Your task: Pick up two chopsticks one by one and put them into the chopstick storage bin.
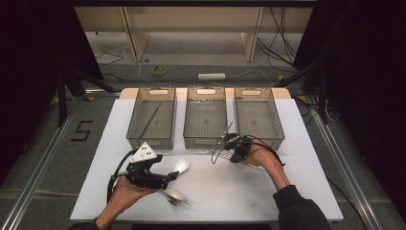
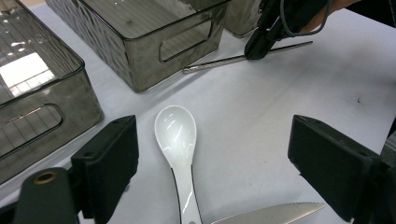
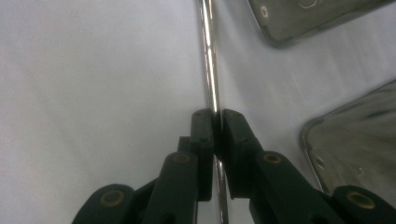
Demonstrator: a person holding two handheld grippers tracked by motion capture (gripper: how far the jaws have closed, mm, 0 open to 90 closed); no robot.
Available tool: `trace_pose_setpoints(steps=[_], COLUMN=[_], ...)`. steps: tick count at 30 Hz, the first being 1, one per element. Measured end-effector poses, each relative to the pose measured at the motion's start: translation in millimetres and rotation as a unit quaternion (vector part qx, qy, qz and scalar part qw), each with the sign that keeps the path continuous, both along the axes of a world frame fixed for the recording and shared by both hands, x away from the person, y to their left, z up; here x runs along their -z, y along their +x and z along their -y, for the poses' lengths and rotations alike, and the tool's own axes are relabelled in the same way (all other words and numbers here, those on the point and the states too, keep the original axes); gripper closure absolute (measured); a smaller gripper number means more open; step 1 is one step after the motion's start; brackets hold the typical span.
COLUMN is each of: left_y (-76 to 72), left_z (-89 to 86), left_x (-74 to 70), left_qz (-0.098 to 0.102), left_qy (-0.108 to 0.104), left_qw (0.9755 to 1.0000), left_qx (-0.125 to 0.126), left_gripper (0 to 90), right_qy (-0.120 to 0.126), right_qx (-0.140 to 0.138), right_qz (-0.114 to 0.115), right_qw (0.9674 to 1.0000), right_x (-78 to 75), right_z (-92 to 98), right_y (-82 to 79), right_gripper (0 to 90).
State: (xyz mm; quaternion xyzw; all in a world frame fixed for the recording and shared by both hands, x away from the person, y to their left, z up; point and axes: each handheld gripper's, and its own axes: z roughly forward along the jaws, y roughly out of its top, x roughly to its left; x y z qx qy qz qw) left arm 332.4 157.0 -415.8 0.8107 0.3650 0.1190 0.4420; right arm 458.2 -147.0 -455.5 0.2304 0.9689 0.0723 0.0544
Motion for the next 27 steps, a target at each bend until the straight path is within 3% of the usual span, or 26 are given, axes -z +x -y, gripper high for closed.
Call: trace_pose_setpoints(steps=[5,14,21,27], left_y=[0.2,1.5,2.7,8.5], left_z=[-0.4,0.4,1.3,7.4], left_x=[0.1,1.7,2.1,3.8], left_qz=[0.000,-0.004,-0.005,-0.005], left_qy=[0.000,0.004,0.005,0.008], left_qw=[1.0000,1.0000,1.0000,0.9999], left_qx=[-0.001,0.002,0.004,0.013], left_gripper=[15.9,16.1,16.1,16.1], right_qy=[-0.012,-0.008,0.008,0.017], right_qx=[-0.027,-0.039,-0.059,-0.084], right_qz=[0.001,-0.004,-0.001,0.016], right_qw=[0.9996,0.9992,0.9982,0.9962], right_x=[-0.3,-5.3,-20.5,-36.9], right_z=[-3.0,-1.6,-1.2,-6.7], right_y=[-2.1,-5.4,-15.6,-30.5], right_gripper=[86.1,86.6,86.6,86.6])
